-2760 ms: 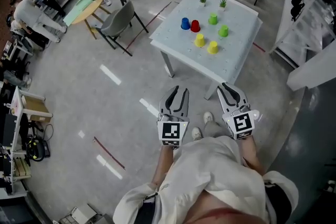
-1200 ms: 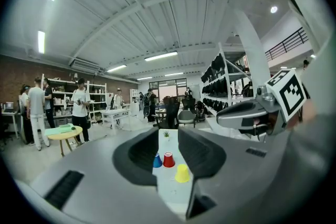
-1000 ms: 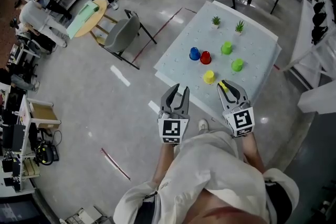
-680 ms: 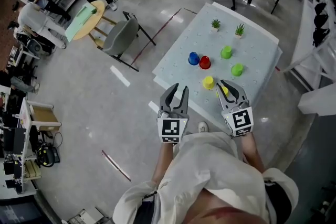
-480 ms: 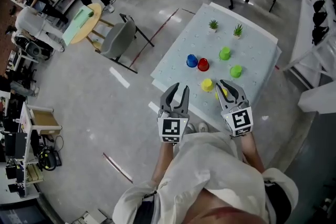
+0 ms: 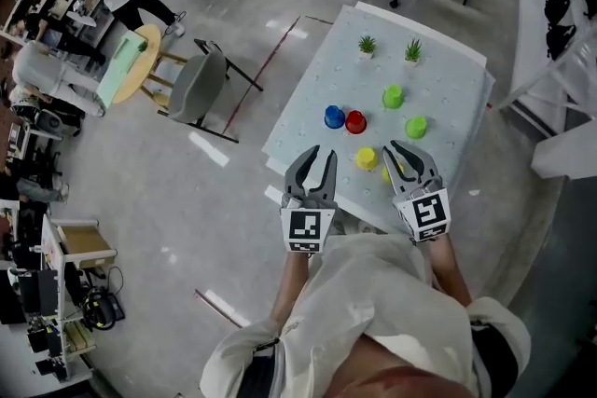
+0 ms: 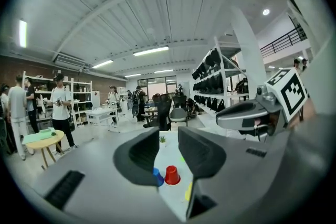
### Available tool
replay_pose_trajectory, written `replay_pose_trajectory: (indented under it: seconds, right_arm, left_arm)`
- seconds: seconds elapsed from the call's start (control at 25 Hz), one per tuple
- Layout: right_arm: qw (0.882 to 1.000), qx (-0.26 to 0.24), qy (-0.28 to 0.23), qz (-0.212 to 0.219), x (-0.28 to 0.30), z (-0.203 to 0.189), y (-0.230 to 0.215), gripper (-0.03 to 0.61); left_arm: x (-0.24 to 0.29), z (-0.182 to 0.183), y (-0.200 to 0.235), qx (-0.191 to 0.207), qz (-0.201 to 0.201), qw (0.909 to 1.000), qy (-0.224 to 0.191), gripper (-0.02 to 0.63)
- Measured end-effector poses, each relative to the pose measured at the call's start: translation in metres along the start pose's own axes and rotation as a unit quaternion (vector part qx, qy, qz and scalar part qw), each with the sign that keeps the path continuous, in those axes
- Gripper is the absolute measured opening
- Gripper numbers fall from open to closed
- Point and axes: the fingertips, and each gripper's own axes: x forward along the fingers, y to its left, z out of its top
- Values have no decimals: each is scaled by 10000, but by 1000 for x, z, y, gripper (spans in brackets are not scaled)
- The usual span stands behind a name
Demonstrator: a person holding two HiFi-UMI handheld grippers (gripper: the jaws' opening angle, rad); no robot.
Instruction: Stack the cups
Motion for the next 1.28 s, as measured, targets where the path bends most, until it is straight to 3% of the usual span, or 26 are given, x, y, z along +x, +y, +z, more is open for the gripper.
replay_pose_trajectory:
  seconds: [0.52, 1.28]
  right_arm:
    - [9946, 294, 248, -960, 54, -6, -30, 57]
    - [9695, 679, 991, -2134, 96, -46, -44, 55]
  left_arm:
    - [81, -13, 36, 193, -1112, 9936, 60, 110]
    - [160, -50, 60, 278, -2460, 9685, 277, 110]
